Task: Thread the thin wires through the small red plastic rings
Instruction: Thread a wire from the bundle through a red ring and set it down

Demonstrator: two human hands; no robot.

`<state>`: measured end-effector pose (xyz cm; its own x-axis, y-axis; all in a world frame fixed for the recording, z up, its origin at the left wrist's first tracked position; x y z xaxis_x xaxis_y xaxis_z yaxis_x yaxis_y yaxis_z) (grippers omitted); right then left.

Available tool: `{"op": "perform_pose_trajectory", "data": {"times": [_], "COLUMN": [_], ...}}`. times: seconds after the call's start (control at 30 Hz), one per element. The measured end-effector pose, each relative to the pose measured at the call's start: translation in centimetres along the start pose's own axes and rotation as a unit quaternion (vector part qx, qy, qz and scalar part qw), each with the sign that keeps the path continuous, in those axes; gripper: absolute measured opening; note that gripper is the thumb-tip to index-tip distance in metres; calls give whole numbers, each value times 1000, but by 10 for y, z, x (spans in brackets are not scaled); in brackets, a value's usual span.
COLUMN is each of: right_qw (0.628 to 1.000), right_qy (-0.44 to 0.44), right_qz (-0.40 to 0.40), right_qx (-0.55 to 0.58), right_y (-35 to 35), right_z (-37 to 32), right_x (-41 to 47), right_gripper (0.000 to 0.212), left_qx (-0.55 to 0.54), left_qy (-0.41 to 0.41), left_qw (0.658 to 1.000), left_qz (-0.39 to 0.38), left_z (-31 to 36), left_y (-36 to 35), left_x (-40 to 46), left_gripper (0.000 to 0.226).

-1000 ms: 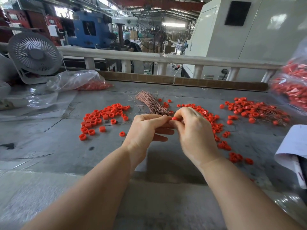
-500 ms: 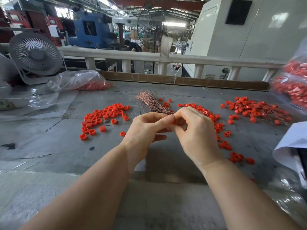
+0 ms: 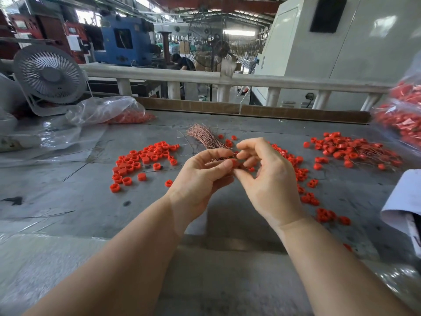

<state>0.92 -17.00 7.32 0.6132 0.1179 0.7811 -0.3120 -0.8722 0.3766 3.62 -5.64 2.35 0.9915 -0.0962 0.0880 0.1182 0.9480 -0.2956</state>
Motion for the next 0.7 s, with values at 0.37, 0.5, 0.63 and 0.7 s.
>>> {"op": "perform_pose_trajectory", "data": {"times": [0.37,0.5,0.63,0.7], "right_qw": [1000,1000,999,999], "right_qy": [-6,-5,-31,-41], "right_qz": [-17,-17,-10,-13], "right_qx": [-19,-19,5,16], "right_y": [-2,-2,-2,-3], "right_z": [1,2,7,8], "right_x": [0,0,1,1], "right_gripper": [24,22,23,23], "left_qx": [42,56,62,72], "left_qy": [-8,-15,-31,-37], "left_qw": [999,997,996,995], "left_qz": [27,41,62,62], "left_z": [2,4,7,10], "left_y": [-4,-1,5,6], "left_x": [-2,-3,-4,-5], "left_gripper": [25,20,19,18]}}
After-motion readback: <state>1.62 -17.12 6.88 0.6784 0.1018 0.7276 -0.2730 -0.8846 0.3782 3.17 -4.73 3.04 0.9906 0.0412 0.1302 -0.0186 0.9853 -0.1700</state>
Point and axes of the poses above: each hand's wrist, its own x-axis towards the middle knuckle, its own y-axis out of the back of the hand, z = x × y, the point moved 7 cm from there along x, towards the middle knuckle, and after that the axes turned 7 degrees about x, right-handed, at the moved point
